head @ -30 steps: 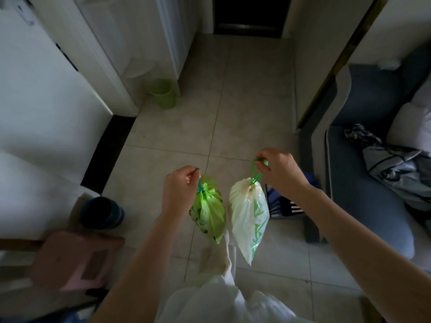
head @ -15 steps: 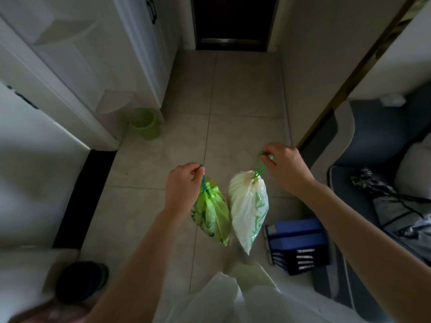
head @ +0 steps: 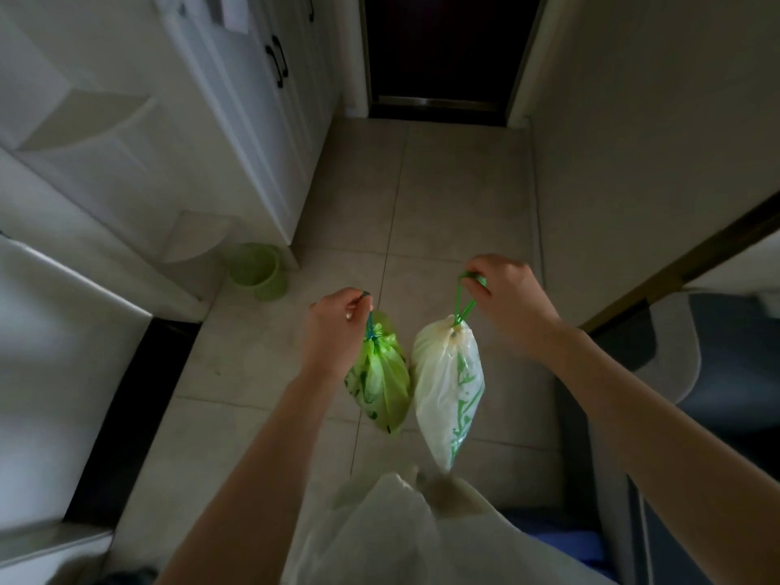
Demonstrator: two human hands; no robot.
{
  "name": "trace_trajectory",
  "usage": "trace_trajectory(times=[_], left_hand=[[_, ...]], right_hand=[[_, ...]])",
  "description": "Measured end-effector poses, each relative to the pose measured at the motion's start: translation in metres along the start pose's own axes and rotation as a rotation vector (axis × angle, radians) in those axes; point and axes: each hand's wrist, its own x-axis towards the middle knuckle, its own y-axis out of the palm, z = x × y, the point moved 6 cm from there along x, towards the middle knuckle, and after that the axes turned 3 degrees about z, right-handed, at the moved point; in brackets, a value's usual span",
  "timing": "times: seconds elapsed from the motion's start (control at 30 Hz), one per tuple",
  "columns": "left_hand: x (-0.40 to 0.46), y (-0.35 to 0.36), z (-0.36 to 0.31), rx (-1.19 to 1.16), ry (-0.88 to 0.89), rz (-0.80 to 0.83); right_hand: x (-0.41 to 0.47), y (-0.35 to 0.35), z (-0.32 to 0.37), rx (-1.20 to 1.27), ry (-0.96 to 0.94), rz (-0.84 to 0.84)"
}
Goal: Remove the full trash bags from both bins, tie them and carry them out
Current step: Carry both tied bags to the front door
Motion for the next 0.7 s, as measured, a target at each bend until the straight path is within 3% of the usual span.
trace_trajectory(times=[0.27, 0.7], left_hand=[[0.174, 0.032, -0.016, 0.025, 0.014, -0.018], [0.453, 0.080, -0.076, 0.049, 0.116, 0.090]], right_hand=[[0.164, -0.014, -0.040, -0.014, 0.010, -0.010], [0.437, -0.060, -0.101, -0.063, 0.019, -0.109]])
